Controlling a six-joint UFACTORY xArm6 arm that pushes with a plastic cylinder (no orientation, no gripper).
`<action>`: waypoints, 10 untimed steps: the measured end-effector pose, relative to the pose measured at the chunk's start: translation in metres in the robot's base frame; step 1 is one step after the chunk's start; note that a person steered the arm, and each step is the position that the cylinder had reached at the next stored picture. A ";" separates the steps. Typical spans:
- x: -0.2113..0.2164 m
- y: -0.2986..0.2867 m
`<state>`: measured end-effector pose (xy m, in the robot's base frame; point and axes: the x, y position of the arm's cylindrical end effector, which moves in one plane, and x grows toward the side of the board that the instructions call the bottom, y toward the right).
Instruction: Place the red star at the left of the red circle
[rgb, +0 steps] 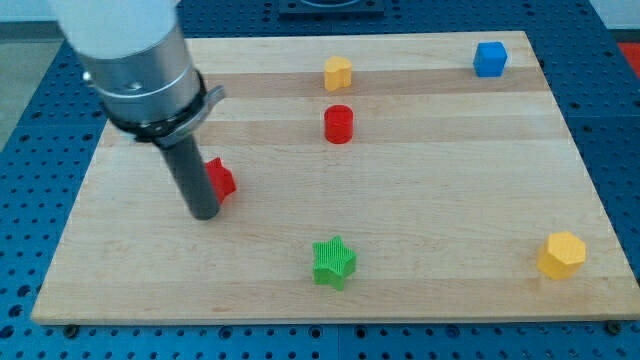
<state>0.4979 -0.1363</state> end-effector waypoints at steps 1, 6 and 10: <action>-0.032 0.035; -0.038 -0.031; -0.094 0.063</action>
<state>0.4038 -0.0738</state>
